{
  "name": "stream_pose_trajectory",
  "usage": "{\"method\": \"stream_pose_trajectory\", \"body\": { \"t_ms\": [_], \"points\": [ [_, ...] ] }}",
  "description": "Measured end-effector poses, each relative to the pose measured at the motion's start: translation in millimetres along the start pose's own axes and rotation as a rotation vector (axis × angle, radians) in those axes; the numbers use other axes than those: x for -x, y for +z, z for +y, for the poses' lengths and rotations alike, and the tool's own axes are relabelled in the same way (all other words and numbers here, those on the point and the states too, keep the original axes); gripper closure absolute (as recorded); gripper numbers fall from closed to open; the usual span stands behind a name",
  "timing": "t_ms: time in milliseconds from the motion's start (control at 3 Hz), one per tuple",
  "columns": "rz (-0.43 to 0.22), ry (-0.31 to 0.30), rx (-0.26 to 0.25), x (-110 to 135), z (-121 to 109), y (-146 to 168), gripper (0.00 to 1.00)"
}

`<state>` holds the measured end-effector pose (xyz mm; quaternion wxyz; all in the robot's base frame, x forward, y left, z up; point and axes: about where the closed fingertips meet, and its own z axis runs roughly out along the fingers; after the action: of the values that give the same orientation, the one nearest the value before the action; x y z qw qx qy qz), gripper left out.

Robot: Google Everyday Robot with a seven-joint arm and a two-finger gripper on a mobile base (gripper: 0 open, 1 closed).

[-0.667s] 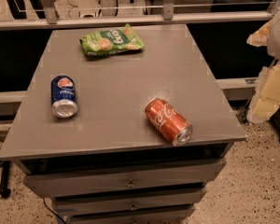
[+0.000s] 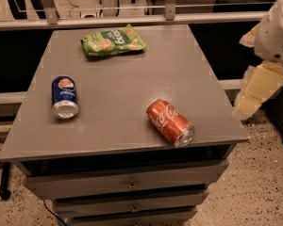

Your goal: Place coke can upright

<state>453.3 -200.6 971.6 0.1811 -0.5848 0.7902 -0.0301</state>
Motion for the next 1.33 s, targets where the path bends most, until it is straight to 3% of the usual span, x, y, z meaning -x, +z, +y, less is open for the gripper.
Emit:
{"method": "stream_pose_trajectory", "body": {
  "t_ms": [667,1333],
  "points": [
    [-0.052,0.245,0.018,56,-17,49,0.0],
    [-0.028,0.531,0.062,75,2,99,0.0]
  ]
}}
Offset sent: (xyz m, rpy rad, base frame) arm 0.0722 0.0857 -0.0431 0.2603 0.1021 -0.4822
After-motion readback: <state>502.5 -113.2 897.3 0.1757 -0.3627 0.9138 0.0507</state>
